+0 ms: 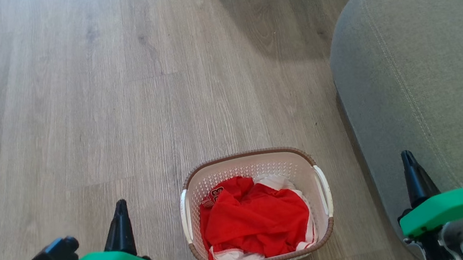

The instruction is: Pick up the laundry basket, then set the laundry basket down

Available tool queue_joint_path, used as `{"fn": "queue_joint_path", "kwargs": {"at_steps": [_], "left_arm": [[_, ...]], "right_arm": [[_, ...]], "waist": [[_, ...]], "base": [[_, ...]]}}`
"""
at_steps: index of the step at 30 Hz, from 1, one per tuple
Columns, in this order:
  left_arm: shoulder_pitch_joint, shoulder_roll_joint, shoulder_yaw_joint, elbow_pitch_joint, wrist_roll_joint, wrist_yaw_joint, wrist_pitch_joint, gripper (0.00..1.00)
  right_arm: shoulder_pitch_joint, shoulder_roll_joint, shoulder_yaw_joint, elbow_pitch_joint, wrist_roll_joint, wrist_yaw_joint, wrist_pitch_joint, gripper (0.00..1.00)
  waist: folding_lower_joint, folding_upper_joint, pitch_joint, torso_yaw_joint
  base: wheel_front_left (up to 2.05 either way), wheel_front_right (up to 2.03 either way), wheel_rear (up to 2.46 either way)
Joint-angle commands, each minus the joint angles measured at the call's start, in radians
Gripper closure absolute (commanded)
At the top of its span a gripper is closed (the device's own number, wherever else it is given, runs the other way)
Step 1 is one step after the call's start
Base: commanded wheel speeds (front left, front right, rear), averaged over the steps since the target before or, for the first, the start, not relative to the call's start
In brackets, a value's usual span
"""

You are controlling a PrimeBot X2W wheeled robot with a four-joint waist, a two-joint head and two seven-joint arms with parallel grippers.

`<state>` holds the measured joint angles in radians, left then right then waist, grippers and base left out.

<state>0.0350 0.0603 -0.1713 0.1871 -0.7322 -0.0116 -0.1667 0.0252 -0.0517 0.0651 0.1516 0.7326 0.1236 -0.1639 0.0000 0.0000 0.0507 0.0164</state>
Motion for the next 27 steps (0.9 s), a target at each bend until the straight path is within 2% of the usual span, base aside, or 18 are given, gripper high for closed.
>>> {"fn": "queue_joint_path", "kwargs": {"at_steps": [1,27], "left_arm": [[-0.055,0.015,0.028,-0.024,-0.023,-0.008,0.006,1.00],[-0.080,0.020,0.090,0.000,-0.301,-0.042,0.076,1.00]], "right_arm": [[-0.050,-0.019,-0.003,-0.024,0.025,0.002,0.005,1.00],[-0.074,-0.025,-0.041,0.011,0.301,0.004,0.075,1.00]], "waist": [[0.0000,0.0000,-0.001,0.000],[0.0000,0.0000,-0.015,-0.005]], "base": [[0.00,0.00,0.00],[0.00,0.00,0.00]]}}
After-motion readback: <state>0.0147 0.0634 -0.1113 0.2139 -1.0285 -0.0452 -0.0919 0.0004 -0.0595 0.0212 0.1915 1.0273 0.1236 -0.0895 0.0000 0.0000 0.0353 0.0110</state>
